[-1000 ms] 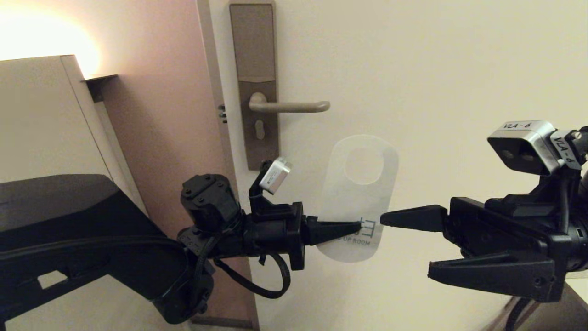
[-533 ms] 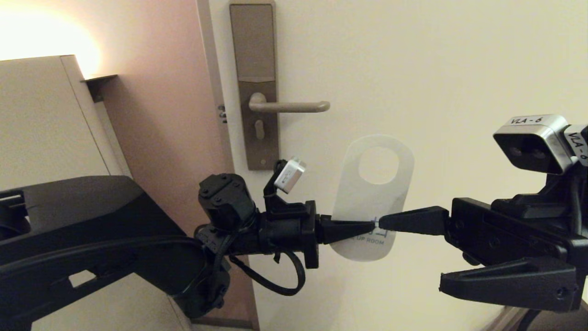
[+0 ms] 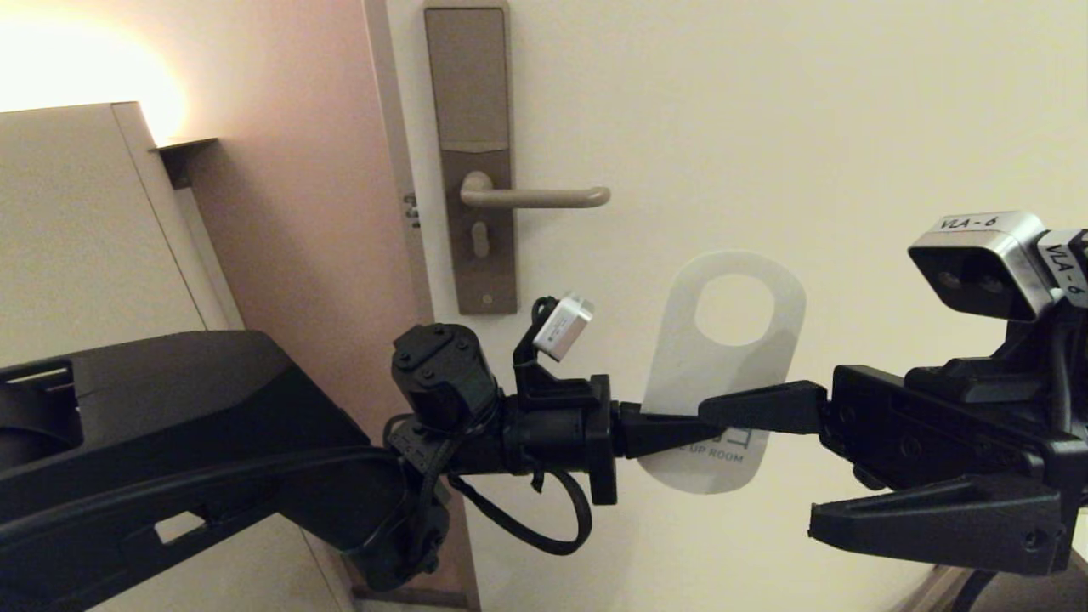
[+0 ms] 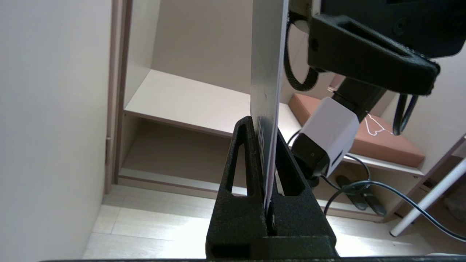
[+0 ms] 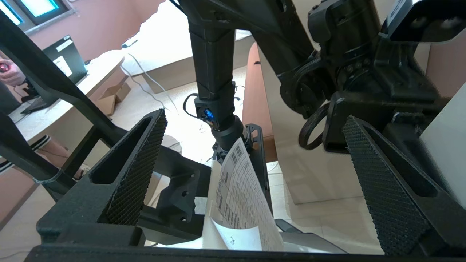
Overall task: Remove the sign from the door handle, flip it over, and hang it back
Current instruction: Hand it to the other hand
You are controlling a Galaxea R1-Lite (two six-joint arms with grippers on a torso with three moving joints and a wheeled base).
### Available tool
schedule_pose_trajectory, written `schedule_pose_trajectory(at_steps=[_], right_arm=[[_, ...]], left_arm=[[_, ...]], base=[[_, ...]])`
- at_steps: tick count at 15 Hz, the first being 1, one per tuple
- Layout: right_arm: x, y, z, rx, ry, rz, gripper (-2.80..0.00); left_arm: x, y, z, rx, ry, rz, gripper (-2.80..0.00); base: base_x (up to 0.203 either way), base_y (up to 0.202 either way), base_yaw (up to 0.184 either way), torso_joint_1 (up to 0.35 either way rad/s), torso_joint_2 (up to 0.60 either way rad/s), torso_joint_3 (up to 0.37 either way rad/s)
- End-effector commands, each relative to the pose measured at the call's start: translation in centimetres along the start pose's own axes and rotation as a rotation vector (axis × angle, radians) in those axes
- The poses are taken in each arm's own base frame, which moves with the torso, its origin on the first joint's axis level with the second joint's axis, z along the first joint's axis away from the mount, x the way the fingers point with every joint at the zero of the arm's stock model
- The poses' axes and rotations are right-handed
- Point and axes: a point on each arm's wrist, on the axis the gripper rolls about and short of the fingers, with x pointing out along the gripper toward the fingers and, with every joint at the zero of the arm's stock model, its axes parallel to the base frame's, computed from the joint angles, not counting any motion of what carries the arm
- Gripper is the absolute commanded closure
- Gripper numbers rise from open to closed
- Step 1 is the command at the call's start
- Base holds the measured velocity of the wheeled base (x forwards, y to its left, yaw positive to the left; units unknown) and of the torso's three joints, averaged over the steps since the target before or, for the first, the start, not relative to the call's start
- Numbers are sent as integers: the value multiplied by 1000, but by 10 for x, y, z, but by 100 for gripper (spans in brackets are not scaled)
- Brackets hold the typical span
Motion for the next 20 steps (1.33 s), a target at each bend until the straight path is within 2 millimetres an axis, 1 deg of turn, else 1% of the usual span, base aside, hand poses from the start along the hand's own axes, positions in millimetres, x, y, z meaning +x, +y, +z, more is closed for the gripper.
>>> schedule_pose_trajectory(at_steps=[1, 6, 20], right_arm=[[1, -1, 1, -2, 1, 7, -280], [1, -1, 2, -2, 1, 7, -280], [2, -3, -1, 7, 5, 5, -280]], left_arm=[[2, -3, 3, 35, -21, -26, 0], [13, -4, 2, 40, -31, -40, 0], [17, -3, 11, 66, -78, -11, 0]], base=[[0, 0, 0, 0, 0, 0], [0, 0, 0, 0, 0, 0], [0, 0, 0, 0, 0, 0]])
